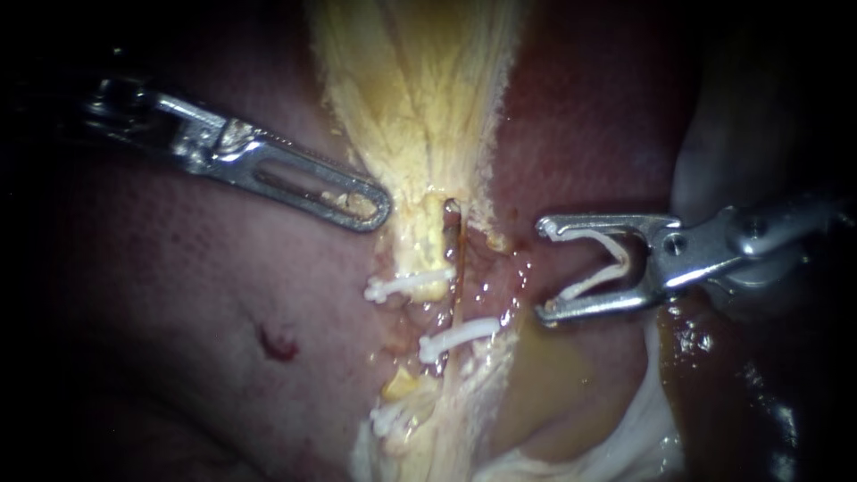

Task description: Clipping second clip right tube

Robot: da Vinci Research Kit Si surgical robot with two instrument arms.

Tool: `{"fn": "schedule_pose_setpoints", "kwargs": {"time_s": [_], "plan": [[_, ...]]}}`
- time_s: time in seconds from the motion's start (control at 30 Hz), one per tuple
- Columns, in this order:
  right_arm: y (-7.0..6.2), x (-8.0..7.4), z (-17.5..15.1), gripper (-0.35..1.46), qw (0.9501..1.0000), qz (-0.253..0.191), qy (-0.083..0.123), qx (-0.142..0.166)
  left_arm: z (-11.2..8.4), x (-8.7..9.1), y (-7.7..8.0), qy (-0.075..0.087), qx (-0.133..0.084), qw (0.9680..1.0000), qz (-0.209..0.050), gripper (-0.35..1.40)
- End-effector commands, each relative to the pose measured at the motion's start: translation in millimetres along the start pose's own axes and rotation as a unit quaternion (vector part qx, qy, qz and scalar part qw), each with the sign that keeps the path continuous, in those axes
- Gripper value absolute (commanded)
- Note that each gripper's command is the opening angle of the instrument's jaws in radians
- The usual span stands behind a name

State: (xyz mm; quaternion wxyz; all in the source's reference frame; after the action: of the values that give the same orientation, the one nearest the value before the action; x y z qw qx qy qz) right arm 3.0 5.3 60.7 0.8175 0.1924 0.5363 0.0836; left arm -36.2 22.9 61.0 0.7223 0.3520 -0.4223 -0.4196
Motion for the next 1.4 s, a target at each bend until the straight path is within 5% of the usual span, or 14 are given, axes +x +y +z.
{"fn": "schedule_pose_setpoints", "kwargs": {"time_s": [0.03,0.23,0.6,1.03,1.4], "plan": [[0.0,0.0,0.0,0.5,1.0,0.0,0.0,0.001,-0.2,-0.1,-0.1,0.0,0.001,1.0,0.0,-0.35],[0.0,0.0,0.1,0.5,1.0,0.0,0.0,0.001,-1.9,-1.0,-0.6,-0.001,0.001,1.0,-0.003,-0.35],[-0.1,0.1,0.1,0.5,1.0,0.0,-0.001,0.003,-9.2,-3.7,-2.1,-0.024,-0.017,0.9996,-0.005,-0.35],[-0.7,0.2,3.5,0.5,0.9994,0.017,0.006,0.03,-9.0,-3.5,-2.0,-0.026,-0.019,0.9995,-0.005,-0.35],[-0.8,-1.8,8.3,0.5,0.9957,0.071,0.009,0.059,-8.9,-3.5,-2.0,-0.026,-0.019,0.9995,-0.005,-0.35]]}}
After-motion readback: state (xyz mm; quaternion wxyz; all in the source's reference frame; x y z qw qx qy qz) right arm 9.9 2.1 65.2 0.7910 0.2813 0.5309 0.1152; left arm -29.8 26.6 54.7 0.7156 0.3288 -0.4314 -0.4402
